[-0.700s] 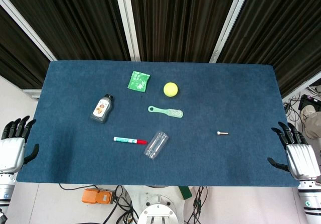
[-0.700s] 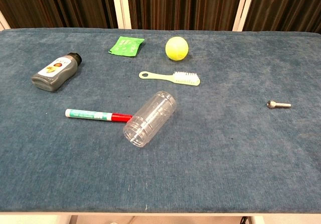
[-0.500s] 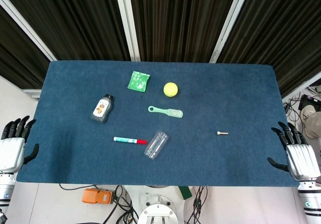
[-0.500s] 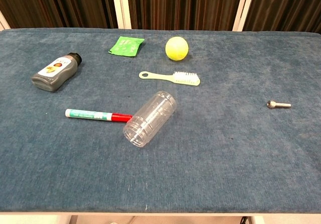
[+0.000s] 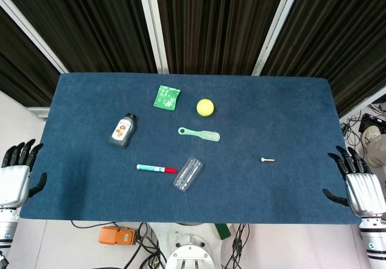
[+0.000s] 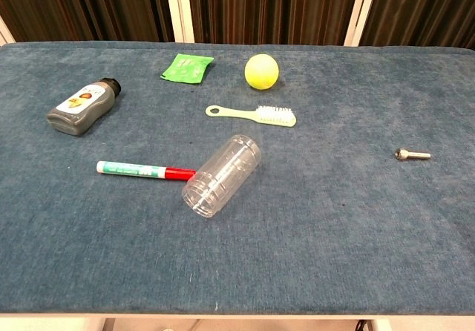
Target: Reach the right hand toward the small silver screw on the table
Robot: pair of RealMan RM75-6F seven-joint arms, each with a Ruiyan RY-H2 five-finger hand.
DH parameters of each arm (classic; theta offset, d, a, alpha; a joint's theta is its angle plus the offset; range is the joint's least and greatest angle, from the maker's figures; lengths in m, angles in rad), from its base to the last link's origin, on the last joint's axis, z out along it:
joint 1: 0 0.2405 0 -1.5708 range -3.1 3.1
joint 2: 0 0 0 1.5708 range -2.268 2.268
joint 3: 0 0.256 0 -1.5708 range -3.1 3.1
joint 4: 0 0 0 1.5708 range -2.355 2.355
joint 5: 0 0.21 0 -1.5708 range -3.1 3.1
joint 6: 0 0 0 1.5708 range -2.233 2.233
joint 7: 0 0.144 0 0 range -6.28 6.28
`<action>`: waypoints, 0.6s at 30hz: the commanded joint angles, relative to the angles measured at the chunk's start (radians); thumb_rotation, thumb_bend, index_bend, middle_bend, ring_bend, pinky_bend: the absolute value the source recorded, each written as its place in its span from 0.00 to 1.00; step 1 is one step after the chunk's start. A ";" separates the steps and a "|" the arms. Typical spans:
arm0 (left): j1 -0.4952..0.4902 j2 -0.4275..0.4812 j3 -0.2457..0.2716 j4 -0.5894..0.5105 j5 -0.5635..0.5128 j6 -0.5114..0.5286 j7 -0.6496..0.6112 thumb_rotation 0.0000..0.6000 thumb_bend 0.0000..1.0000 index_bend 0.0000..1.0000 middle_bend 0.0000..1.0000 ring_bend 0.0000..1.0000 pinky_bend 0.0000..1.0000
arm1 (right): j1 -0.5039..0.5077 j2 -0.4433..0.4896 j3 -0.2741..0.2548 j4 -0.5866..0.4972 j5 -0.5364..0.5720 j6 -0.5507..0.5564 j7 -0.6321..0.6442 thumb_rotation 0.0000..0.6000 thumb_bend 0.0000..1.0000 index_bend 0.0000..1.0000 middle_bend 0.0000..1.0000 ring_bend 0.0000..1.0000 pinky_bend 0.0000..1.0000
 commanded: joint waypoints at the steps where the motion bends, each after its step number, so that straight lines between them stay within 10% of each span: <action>1: 0.000 -0.001 0.000 -0.001 -0.001 -0.001 0.000 1.00 0.37 0.11 0.03 0.02 0.07 | 0.000 0.000 0.001 0.001 0.003 -0.002 0.001 1.00 0.23 0.24 0.14 0.08 0.22; 18: 0.012 0.000 -0.011 -0.016 -0.021 0.018 -0.016 1.00 0.39 0.11 0.03 0.02 0.07 | 0.131 -0.041 0.039 0.098 0.069 -0.212 0.030 1.00 0.23 0.29 0.14 0.08 0.22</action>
